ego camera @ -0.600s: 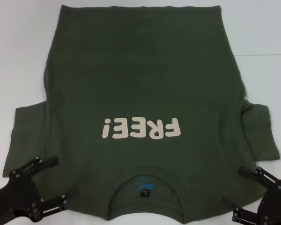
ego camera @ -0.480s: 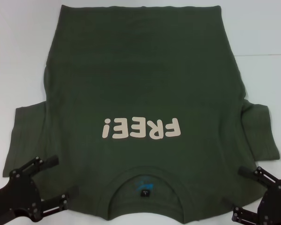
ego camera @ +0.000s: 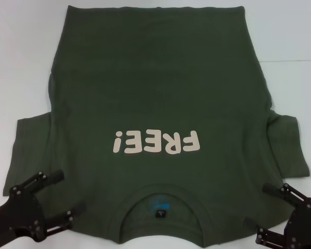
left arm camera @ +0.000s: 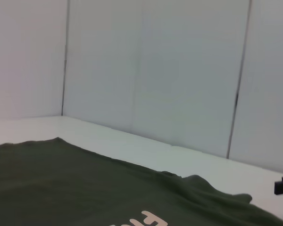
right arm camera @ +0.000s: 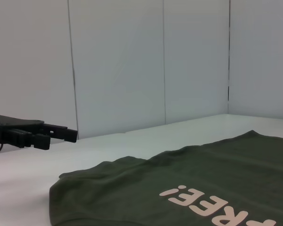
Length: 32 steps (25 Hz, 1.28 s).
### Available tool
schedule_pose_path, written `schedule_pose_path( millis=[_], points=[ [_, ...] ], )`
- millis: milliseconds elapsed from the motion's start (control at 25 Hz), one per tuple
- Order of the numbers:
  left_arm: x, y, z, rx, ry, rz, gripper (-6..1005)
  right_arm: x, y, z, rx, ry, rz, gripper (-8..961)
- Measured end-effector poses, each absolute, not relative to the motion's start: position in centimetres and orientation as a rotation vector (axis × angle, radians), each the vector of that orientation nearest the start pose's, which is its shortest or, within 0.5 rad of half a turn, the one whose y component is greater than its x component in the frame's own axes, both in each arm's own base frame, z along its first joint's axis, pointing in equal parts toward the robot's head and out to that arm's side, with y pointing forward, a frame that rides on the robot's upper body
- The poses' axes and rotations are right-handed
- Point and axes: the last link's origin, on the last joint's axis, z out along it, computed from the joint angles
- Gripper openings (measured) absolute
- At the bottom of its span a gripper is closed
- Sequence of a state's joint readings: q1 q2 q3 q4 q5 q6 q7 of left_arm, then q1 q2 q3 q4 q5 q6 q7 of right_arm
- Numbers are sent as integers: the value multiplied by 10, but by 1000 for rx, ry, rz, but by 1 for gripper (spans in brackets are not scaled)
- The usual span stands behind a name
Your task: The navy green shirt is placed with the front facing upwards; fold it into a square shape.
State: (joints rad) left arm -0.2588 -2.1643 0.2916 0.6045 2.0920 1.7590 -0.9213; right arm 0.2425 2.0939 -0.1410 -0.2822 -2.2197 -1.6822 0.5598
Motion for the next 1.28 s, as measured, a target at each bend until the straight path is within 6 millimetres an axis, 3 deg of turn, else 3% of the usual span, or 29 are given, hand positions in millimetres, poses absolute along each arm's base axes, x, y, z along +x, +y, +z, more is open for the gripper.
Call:
schedule_pose_path(
  millis=[440,480,720,840,1000,1280],
  points=[
    [-333,238,30,-2370,-1015,-938,904,344,197,-30,-2387,411,831,916],
    [-336,242,44,-2329,-1150,-939,904,344,197,-30,-2387,411,832,916],
    [-343,252,78,-2215,-1402,-907,904,344,197,-30,-2385,413,834,916],
    [-344,260,94,-2162,-1593,-786,904,344,197,-29,-2384,426,839,916],
    [-341,268,100,-2140,-1713,-704,904,344,197,-29,-2384,430,840,915],
    [-346,292,95,-2049,-1850,-416,904,344,199,-29,-2392,433,838,915]
  ],
)
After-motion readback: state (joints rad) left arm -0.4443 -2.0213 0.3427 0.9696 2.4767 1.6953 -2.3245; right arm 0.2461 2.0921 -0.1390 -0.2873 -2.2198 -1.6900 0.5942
